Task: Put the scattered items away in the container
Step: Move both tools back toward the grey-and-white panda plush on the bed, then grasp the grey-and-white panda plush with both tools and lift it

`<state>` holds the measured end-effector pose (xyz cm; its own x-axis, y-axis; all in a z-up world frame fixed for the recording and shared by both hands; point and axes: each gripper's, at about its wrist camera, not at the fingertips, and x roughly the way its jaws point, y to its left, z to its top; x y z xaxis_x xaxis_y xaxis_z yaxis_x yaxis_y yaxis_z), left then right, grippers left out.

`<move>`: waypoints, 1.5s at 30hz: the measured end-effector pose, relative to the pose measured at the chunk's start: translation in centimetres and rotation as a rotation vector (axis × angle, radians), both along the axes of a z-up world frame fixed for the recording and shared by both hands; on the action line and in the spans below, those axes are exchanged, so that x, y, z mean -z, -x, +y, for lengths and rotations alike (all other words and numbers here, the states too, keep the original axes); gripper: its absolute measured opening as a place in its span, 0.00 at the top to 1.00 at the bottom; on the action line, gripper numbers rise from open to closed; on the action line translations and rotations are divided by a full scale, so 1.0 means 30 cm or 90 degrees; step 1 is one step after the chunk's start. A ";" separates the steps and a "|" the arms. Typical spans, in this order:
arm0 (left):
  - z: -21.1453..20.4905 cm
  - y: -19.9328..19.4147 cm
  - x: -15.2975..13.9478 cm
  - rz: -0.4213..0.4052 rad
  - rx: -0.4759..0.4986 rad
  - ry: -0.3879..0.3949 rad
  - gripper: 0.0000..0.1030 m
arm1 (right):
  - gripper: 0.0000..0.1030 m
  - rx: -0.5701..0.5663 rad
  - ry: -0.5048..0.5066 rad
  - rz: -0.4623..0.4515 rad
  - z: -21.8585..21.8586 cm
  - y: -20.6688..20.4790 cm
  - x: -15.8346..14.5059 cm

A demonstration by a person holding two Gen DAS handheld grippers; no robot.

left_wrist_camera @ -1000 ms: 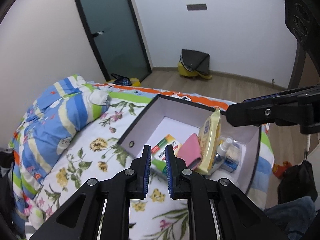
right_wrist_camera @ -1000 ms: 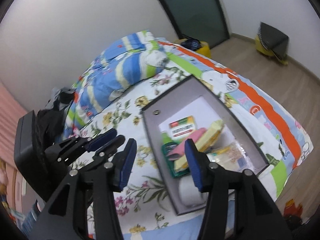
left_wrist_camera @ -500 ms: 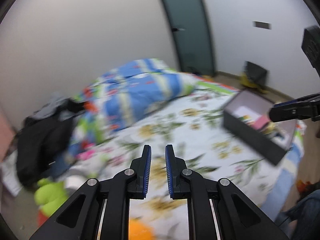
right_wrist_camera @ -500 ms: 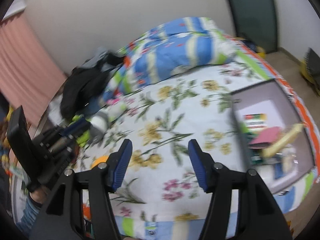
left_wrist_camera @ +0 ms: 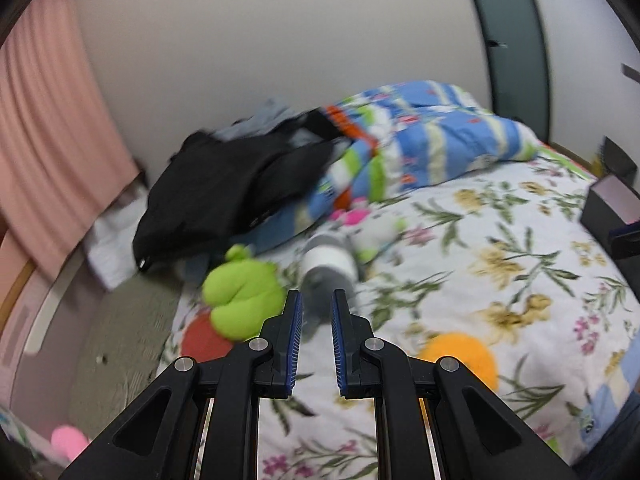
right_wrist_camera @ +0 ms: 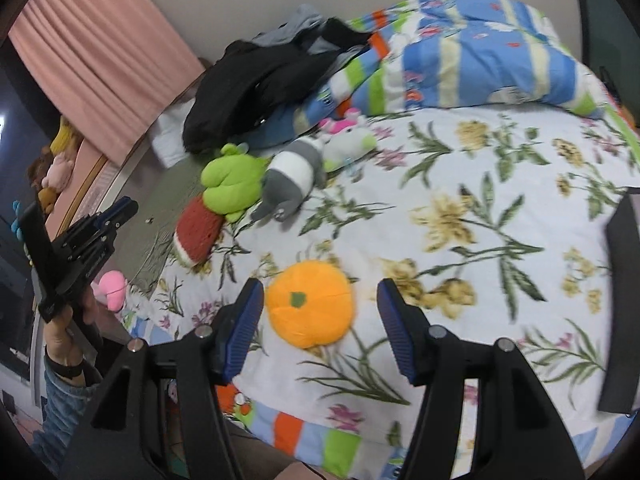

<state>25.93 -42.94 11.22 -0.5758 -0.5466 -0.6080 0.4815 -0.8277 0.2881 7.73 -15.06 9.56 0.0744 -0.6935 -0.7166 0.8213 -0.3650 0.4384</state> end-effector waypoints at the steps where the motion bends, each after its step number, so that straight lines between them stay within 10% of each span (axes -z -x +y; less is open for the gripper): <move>1: -0.029 -0.015 0.018 0.001 -0.010 -0.002 0.88 | 0.42 -0.003 -0.001 -0.002 -0.024 -0.007 0.006; 30: -0.366 0.310 0.686 0.009 -0.004 -0.248 0.88 | 0.41 0.032 -0.025 -0.203 -0.581 0.302 0.502; 45: -0.509 0.364 0.743 0.070 -0.019 -0.308 0.88 | 0.40 0.002 -0.019 -0.221 -0.716 0.301 0.536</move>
